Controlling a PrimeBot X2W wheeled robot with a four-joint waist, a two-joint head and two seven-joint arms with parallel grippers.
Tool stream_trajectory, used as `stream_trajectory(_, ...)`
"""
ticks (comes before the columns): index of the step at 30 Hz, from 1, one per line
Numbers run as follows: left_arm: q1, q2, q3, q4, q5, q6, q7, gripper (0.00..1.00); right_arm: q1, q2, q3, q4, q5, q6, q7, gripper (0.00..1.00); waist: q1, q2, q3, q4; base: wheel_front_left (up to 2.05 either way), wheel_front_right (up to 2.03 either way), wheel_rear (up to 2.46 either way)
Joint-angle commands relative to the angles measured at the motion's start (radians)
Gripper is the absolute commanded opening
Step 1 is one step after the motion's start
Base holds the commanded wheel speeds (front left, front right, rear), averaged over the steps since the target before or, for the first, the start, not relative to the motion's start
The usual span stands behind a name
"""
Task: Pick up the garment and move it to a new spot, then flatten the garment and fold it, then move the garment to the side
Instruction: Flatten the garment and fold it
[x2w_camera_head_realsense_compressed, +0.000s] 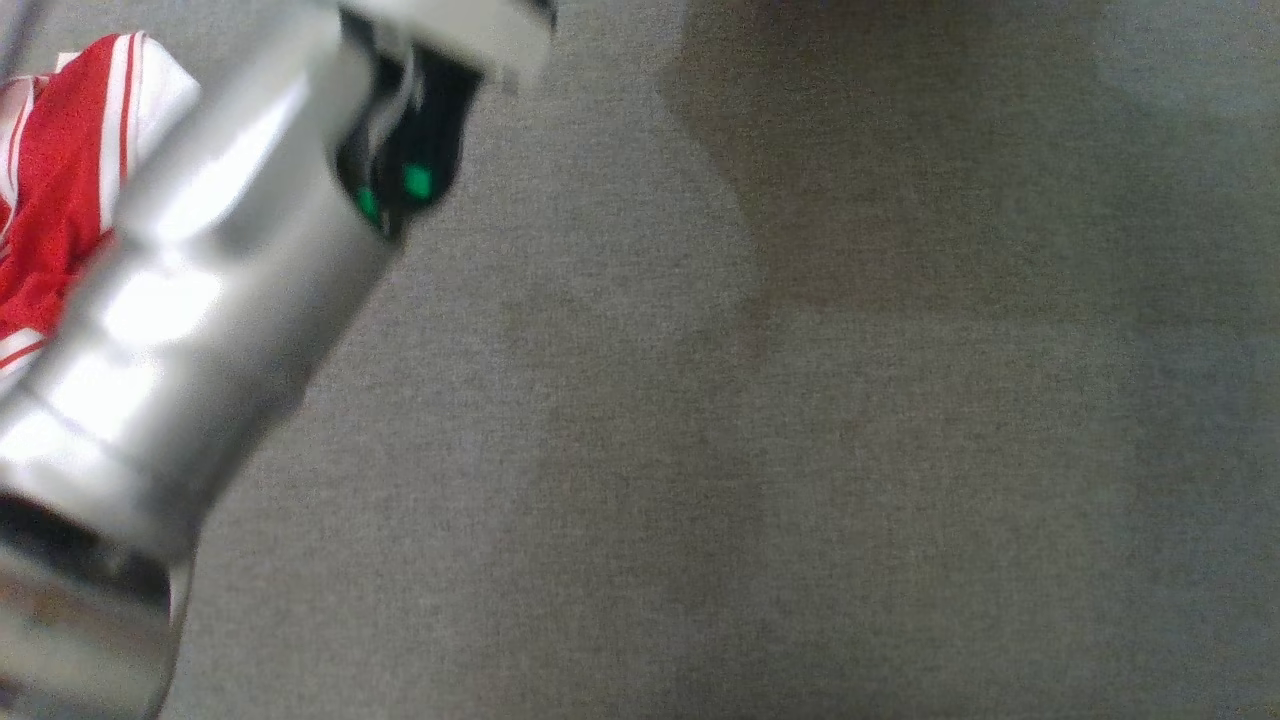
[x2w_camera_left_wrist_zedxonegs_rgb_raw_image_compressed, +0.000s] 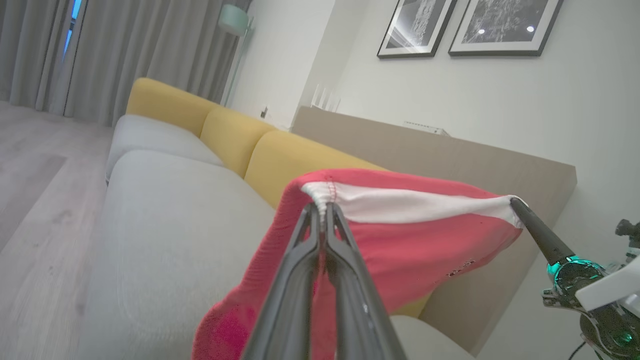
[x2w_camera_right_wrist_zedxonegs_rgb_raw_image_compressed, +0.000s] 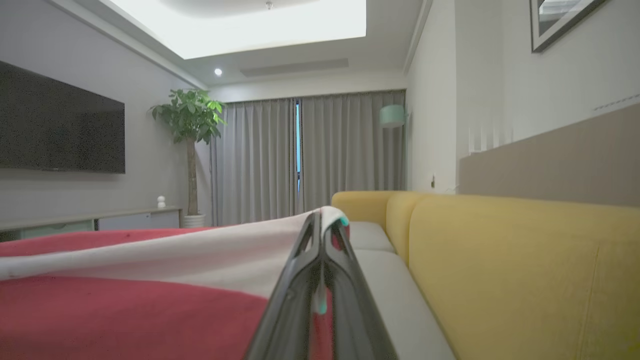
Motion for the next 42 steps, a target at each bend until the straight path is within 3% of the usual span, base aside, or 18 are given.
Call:
stream_trajectory(1, 0.028, 0.056, 0.026, -0.043, 0.003, 0.002, -0.006, 0.0, 0.068, 0.008, -0.001, -0.034, 0.009, -0.001, -0.005, 0.0, 0.0001, 0.0, -0.005, 0.0, 0.0, 0.0, 0.0)
stream_trajectory(8, 0.399, 0.126, 0.019, -0.167, 0.081, 0.002, -0.006, 0.0, 0.378, 0.044, -0.013, -0.108, 0.046, -0.001, -0.011, 0.0, 0.0001, 0.0, -0.084, 0.001, 0.0, 0.0, 0.0)
stream_trajectory(10, 0.561, 0.143, 0.008, -0.205, 0.109, 0.002, -0.006, 0.0, 0.536, 0.052, -0.007, -0.157, 0.045, -0.001, 0.002, 0.0, 0.0001, 0.0, -0.133, 0.002, 0.0, 0.0, 0.0)
stream_trajectory(15, 0.795, 0.139, 0.036, -0.244, 0.145, 0.002, -0.006, 0.0, 0.785, 0.07, -0.017, -0.25, 0.051, -0.001, 0.05, 0.0, 0.0001, 0.0, -0.2, 0.002, 0.0, 0.0, 0.0)
stream_trajectory(22, 0.987, 0.126, 0.036, -0.291, 0.169, 0.03, -0.006, 0.0, 1.001, 0.09, -0.078, -0.376, 0.043, -0.001, 0.091, 0.0, 0.0001, 0.0, -0.25, 0.013, 0.0, 0.0, 0.0)
stream_trajectory(27, 1.078, 0.15, 0.01, -0.375, 0.171, 0.07, -0.001, 0.0, 1.123, 0.108, -0.15, -0.502, 0.032, -0.001, 0.144, 0.0, 0.0001, 0.0, -0.277, 0.03, 0.0, 0.0, 0.0)
stream_trajectory(33, 1.068, 0.134, 0.039, -0.471, 0.13, 0.091, 0.009, 0.0, 1.131, 0.14, -0.185, -0.561, -0.011, -0.001, 0.207, 0.0, 0.0001, 0.0, -0.272, 0.064, 0.0, 0.0, 0.0)
stream_trajectory(42, 0.862, 0.007, 0.112, -0.352, 0.036, 0.055, 0.052, 0.0, 0.833, 0.171, -0.167, -0.387, -0.113, -0.001, 0.231, 0.0, 0.0001, 0.0, -0.168, 0.109, 0.0, 0.0, 0.0)
